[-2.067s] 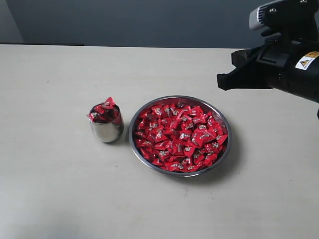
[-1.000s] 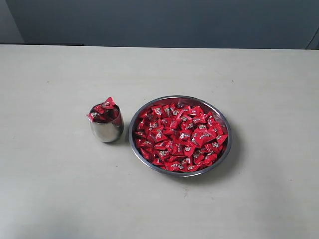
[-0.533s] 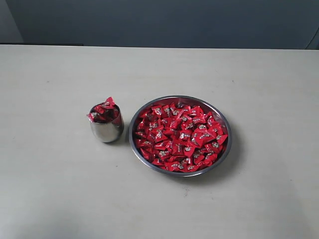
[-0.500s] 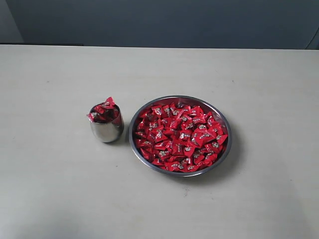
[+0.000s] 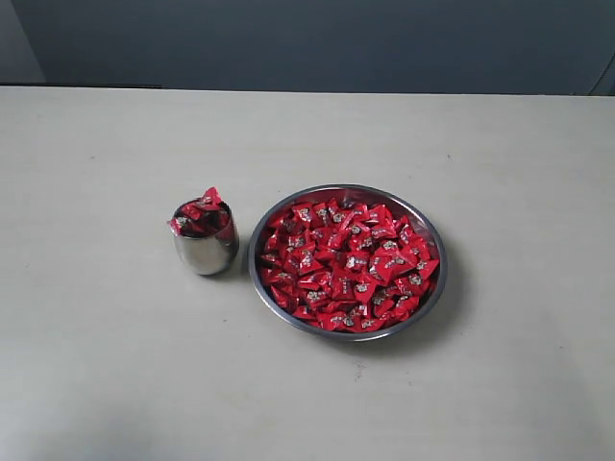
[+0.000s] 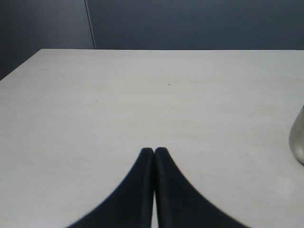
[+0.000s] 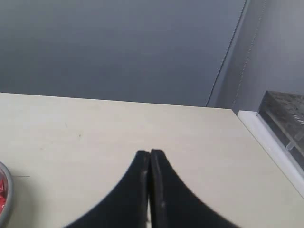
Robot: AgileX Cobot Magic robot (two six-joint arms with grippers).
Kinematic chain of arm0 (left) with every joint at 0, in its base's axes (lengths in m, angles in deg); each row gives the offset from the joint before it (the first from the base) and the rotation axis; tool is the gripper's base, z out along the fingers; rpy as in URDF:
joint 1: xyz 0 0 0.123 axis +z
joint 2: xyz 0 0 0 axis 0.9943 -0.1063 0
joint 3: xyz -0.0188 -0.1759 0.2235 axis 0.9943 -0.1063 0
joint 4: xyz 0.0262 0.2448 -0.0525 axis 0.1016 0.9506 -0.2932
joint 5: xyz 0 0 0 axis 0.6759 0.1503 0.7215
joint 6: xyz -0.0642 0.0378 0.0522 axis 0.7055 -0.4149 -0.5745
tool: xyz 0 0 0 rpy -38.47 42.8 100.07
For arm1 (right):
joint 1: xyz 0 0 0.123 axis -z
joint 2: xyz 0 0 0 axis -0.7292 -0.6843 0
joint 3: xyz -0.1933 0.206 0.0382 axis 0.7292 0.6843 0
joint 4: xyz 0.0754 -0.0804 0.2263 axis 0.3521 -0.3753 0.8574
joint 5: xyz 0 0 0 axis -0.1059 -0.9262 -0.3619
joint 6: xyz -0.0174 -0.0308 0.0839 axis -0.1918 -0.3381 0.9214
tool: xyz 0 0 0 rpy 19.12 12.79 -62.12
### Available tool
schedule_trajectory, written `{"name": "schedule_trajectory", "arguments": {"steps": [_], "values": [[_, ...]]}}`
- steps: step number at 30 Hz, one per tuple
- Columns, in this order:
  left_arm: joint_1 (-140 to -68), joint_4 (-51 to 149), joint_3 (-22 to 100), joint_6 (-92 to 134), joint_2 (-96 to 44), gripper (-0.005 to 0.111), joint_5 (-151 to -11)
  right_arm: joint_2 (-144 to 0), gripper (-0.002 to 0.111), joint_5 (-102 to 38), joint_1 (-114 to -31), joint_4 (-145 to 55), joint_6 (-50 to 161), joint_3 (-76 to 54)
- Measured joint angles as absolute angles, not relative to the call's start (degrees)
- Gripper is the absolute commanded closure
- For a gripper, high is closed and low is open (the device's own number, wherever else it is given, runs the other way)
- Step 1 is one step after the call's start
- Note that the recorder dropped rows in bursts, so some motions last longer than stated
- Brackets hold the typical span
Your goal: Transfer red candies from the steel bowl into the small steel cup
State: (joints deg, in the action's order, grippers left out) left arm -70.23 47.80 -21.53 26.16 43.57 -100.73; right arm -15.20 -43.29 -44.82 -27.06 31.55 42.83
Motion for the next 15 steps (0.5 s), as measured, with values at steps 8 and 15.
{"name": "schedule_trajectory", "arguments": {"steps": [8,15], "values": [[-70.2,47.8,-21.5,26.2,43.6,0.106,-100.7,-8.1,0.109,-43.2,-44.8,-39.8,47.7,49.6],[-70.2,47.8,-21.5,26.2,43.6,0.106,-100.7,-4.1,0.109,-43.6,-44.8,-41.1,50.1,52.9]]}}
